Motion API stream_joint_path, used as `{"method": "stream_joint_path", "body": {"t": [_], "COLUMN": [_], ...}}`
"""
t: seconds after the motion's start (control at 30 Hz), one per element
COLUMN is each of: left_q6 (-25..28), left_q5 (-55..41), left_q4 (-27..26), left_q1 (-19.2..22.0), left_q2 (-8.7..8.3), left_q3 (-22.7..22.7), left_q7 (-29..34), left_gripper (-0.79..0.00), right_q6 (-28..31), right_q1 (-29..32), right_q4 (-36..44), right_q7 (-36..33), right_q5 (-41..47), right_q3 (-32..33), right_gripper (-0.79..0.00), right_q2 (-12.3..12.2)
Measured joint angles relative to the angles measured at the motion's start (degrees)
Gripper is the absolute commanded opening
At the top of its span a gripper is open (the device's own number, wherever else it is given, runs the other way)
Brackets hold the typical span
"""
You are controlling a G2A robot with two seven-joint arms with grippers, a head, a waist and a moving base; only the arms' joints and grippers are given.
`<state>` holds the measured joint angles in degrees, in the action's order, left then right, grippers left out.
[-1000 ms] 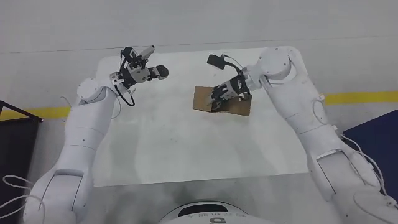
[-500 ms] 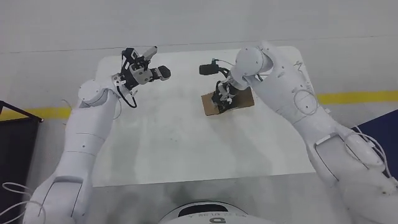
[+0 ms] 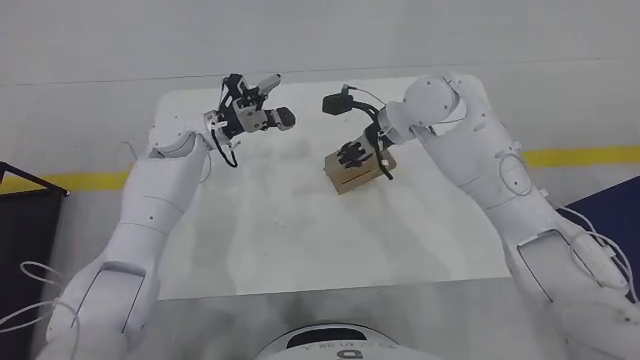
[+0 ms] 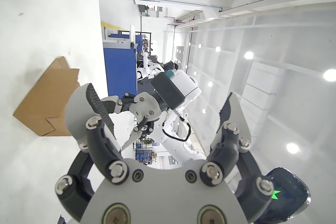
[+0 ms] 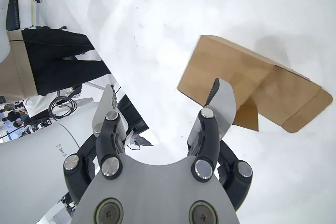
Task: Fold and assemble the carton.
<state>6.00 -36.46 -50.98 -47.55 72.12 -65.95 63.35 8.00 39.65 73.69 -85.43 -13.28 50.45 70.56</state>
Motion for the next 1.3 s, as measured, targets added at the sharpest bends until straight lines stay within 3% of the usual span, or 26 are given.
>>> {"method": "stream_joint_path", "body": {"t": [0.2, 0.4, 0.5, 0.63, 0.73, 0.83, 1.2, 1.27, 1.3], "left_q6": [0.86, 0.84, 0.41, -0.07, -0.11, 0.07, 0.74, 1.16, 1.47], "left_q5": [-0.52, -0.94, -0.82, 0.13, 1.30, 1.92, 1.36, 1.08, 1.01], "left_q4": [4.28, 8.30, 10.60, 13.74, 15.87, 17.46, 22.29, 23.45, 24.27], "left_q1": [2.36, 4.81, 6.52, 9.16, 11.28, 12.97, 15.99, 16.56, 17.02], "left_q2": [1.00, 2.71, 3.60, 4.62, 5.39, 6.28, 11.19, 11.87, 12.27], "left_q3": [2.08, 5.68, 7.42, 9.35, 10.72, 12.04, 17.96, 18.41, 18.64], "left_q7": [0.65, 1.98, 2.82, 4.01, 4.46, 4.81, 6.78, 6.79, 6.64], "left_gripper": [0.000, 0.000, 0.000, 0.000, 0.000, 0.000, 0.000, 0.000, 0.000], "right_q6": [4.50, 19.28, 21.20, 20.73, 16.86, 12.84, 9.50, 8.93, 7.83], "right_q1": [4.51, 15.42, 21.66, 27.77, 30.39, 31.88, 33.94, 33.71, 33.38], "right_q4": [3.24, 10.80, 14.62, 17.21, 16.29, 14.75, 10.83, 9.63, 8.66], "right_q7": [7.84, 16.12, 19.96, 22.36, 24.68, 27.05, 24.22, 26.35, 28.13], "right_q5": [3.18, 1.55, -1.11, -2.04, -4.12, -2.10, 1.02, 1.38, 1.13], "right_q3": [6.75, 18.34, 23.57, 28.20, 29.65, 30.14, 28.23, 27.44, 26.77], "right_gripper": [-0.209, -0.286, -0.219, -0.231, -0.240, -0.302, -0.172, -0.249, -0.385], "right_q2": [-1.81, -5.16, -6.47, -7.56, -7.91, -7.95, -8.38, -8.19, -8.01]}}
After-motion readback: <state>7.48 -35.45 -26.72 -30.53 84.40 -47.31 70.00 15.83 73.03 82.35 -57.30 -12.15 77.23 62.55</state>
